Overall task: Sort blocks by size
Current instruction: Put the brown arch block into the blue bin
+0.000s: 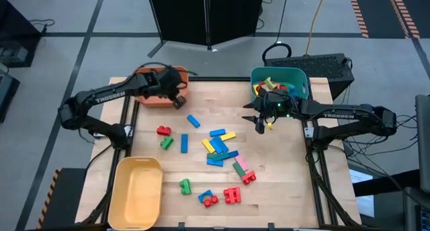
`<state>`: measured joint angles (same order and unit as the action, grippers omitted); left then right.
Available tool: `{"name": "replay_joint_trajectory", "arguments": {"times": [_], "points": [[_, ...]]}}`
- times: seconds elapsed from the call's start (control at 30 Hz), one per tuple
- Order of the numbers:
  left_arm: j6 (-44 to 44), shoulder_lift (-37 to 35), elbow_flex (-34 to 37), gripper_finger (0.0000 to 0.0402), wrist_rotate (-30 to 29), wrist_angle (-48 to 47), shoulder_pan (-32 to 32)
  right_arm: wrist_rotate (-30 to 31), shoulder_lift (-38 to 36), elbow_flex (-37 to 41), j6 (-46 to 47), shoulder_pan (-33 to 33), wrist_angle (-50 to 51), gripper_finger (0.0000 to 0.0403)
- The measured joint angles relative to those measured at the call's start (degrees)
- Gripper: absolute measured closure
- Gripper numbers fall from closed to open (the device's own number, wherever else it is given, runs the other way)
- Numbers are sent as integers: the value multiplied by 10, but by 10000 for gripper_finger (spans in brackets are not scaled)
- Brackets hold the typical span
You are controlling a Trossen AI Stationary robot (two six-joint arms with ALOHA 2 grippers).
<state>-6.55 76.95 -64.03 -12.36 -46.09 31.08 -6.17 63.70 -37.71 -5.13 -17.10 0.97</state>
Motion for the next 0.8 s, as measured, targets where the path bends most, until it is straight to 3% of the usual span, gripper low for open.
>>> {"name": "replay_joint_trajectory", "arguments": {"times": [0.33,0.8], "points": [[1,14,0,365,76,-5,110,0,7,0,11,0,-1,193],[25,65,0,357,87,-10,136,1,76,0,9,0,-8,193]]}}
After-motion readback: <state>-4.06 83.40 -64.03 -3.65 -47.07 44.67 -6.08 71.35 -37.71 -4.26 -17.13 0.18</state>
